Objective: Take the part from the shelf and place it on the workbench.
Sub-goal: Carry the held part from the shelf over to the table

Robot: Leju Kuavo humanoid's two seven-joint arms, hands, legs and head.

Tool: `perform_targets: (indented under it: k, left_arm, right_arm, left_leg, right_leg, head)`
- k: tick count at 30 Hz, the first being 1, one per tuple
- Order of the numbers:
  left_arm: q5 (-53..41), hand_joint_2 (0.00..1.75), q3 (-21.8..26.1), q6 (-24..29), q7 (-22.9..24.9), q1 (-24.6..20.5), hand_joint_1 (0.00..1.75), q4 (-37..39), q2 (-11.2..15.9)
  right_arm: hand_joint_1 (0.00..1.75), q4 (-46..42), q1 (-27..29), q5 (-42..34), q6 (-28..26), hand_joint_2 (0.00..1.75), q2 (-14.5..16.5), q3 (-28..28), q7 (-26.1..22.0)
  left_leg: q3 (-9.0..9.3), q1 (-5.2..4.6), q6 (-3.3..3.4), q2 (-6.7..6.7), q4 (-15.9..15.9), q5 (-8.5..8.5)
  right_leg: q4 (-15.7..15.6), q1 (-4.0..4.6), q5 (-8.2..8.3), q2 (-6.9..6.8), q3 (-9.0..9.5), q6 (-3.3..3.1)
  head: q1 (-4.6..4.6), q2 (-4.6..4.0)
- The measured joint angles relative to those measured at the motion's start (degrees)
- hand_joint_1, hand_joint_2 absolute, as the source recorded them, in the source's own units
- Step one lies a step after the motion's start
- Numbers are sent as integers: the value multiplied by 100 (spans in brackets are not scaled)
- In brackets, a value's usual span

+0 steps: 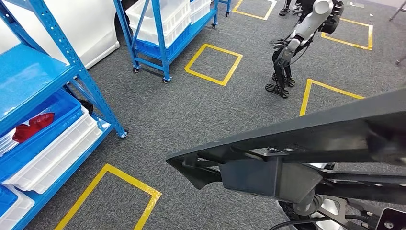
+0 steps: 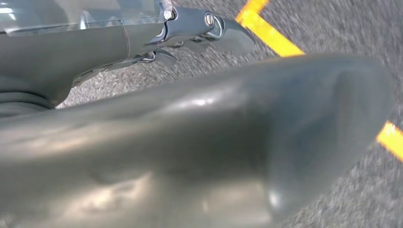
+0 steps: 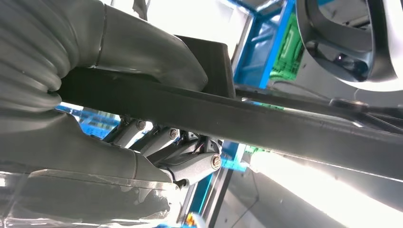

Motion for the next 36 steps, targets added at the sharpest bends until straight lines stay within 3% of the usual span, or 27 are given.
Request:
perform_targets:
  k: [2, 3, 4, 6, 8, 9, 11, 12, 14, 16, 17, 18, 19, 20, 22, 23, 24, 25, 27, 29, 31, 33, 34, 35, 36]
  left_arm:
    - [-1, 0, -31, -8, 10, 12, 0, 0, -53]
    - [-2, 0, -49, 10, 33, 10, 0, 0, -80]
    - [-2, 0, -68, 39, 68, -1, 0, 0, -105]
    - [-2, 0, -99, 94, 145, -27, 0, 0, -156]
    - [-2, 0, -116, 126, 216, -48, 0, -1, -187]
    - [-2, 0, -123, 141, 252, -53, 0, -2, -194]
    - [-2, 0, -137, 190, 327, -62, 0, -2, -201]
    - [-2, 0, -141, 217, 359, -67, 0, -2, -200]
    - [-1, 0, -144, 248, 391, -69, 0, -2, -193]
    - [0, 0, -144, 239, 392, -43, 0, -2, -180]
    - [0, 0, -144, 228, 391, -26, 0, -2, -173]
    - [0, 0, -144, 216, 387, -13, 0, -2, -168]
    - [0, 0, -144, 202, 379, -8, 0, -2, -166]
    - [0, 0, -144, 186, 367, -9, 0, -2, -164]
    - [0, 0, -145, 149, 341, -14, 0, -2, -159]
    - [0, 0, -146, 131, 337, -14, 0, -2, -156]
    - [0, 0, -149, 116, 339, -16, 0, -2, -155]
    - [0, 0, -152, 103, 345, -19, 0, -2, -154]
    - [0, 0, -159, 86, 362, -37, 0, -2, -154]
    - [0, 0, -172, 75, 391, -48, 0, -2, -155]
    - [0, 0, -193, 72, 425, -32, 0, -2, -156]
    - [0, 0, -212, 60, 442, -12, 0, -2, -156]
    - [0, 0, -220, 47, 443, -10, 0, -2, -156]
    - [0, 0, -227, 30, 440, -14, 0, -2, -157]
    - [0, 0, -233, 14, 437, -19, 0, -2, -159]
  right_arm:
    - [175, 15, -4, -51, 1, 175, -60, 15, 2]
    - [175, 28, -11, -73, -3, 175, -88, 23, 3]
    - [175, 45, -31, -102, -15, 175, -121, 36, 3]
    - [175, 89, -124, -167, -78, 175, -201, 75, 3]
    - [175, 150, -263, -240, -181, 175, -281, 125, 2]
    - [175, 187, -332, -276, -226, 175, -319, 149, 2]
    - [175, 276, -447, -351, -263, 175, -387, 199, 2]
    - [175, 322, -495, -380, -250, 175, -418, 225, 2]
    - [175, 411, -561, -392, -154, 175, -445, 263, 2]
    - [175, 507, -579, -339, 35, 175, -435, 276, 3]
    - [175, 562, -571, -307, 141, 175, -421, 277, 4]
    - [175, 615, -561, -278, 233, 175, -403, 279, 5]
    - [175, 665, -553, -256, 294, 175, -376, 281, 5]
    - [175, 708, -550, -229, 322, 175, -343, 283, 5]
    - [175, 782, -568, -168, 306, 175, -278, 286, 4]
    - [175, 817, -581, -142, 281, 175, -253, 288, 4]
    - [175, 848, -590, -130, 252, 175, -239, 291, 4]
    - [175, 878, -595, -128, 221, 175, -232, 293, 5]
    - [175, 915, -592, -132, 174, 175, -230, 296, 5]
    - [175, 932, -578, -127, 155, 175, -230, 295, 3]
    - [175, 941, -534, -105, 153, 175, -228, 295, 1]
    - [175, 955, -451, -68, 186, 175, -218, 296, 1]
    - [175, 961, -408, -48, 218, 175, -210, 296, 2]
    - [175, 963, -378, -29, 254, 175, -202, 296, 2]
    - [175, 964, -361, -14, 286, 175, -188, 296, 2]
  left_leg:
    - [-17, -30, 14, 165, 9, -5]
    - [-24, -39, 16, 240, 15, -10]
    - [-27, -44, 15, 311, 24, -16]
    - [-22, -54, -5, 431, 45, -39]
    - [-18, -76, -49, 527, 65, -66]
    - [-14, -85, -76, 570, 66, -75]
    - [5, -87, -132, 649, 54, -87]
    - [2, -77, -162, 613, 83, -122]
    - [-139, -55, -212, 384, 439, -362]
    - [-511, -40, -240, 147, 1239, -751]
    - [-701, -39, -247, 107, 1609, -872]
    - [-818, -39, -248, 94, 1807, -885]
    - [-821, -37, -244, 85, 1754, -767]
    - [-710, -31, -235, 57, 1458, -549]
    - [-354, -4, -213, -184, 598, -114]
    - [-228, 7, -201, -303, 299, -6]
    - [-166, 7, -184, -389, 148, 25]
    - [-153, -1, -163, -389, 119, 11]
    - [-141, -7, -89, -265, 82, 45]
    - [-121, 2, -9, -122, 16, 85]
    - [-118, -20, 34, 24, -6, 91]
    - [-123, -48, 48, 174, -3, 81]
    - [-124, -58, 48, 247, 0, 75]
    - [-121, -65, 44, 313, 4, 67]
    - [-115, -70, 35, 371, 11, 57]
  right_leg:
    - [724, -18, -295, -165, -337, 27]
    - [840, -28, -296, -191, -381, 34]
    - [702, -33, -188, -215, -291, 34]
    - [-107, -21, 137, -371, 168, 4]
    - [-739, 23, 300, -533, 503, -61]
    - [-837, 46, 295, -561, 543, -92]
    - [-851, 54, 319, -448, 534, -143]
    - [-874, 42, 334, -397, 541, -173]
    - [-919, 9, 369, -301, 559, -233]
    - [-924, 6, 378, -194, 555, -259]
    - [-922, 9, 378, -125, 553, -262]
    - [-919, 12, 379, -55, 554, -263]
    - [-913, 13, 378, 18, 559, -262]
    - [-906, 12, 375, 92, 569, -258]
    - [-883, 13, 364, 235, 576, -231]
    - [-871, 13, 365, 300, 563, -204]
    - [-864, 7, 372, 362, 541, -171]
    - [-865, -1, 387, 422, 517, -132]
    - [-869, -20, 404, 487, 484, -61]
    - [-611, -6, 237, 253, 349, -25]
    - [95, -5, -134, -72, 8, -6]
    - [744, -26, -361, -175, -300, 17]
    - [784, -34, -324, -197, -309, 19]
    - [569, -36, -186, -226, -187, 12]
    - [165, -31, 3, -287, 38, -6]
  head:
    - [8, 0]
    - [7, 0]
    - [8, 0]
    - [9, 0]
    - [2, -1]
    - [-2, -1]
    - [-4, 0]
    - [-5, -1]
    - [-14, -1]
    - [-27, 0]
    - [-30, 0]
    - [-32, 0]
    - [-32, 0]
    - [-32, 0]
    - [-32, 0]
    - [-32, 0]
    - [-32, 0]
    - [-30, 0]
    - [-30, 0]
    - [-11, 0]
    - [7, 0]
    - [8, 0]
    - [9, 0]
    - [10, 0]
    - [10, 0]
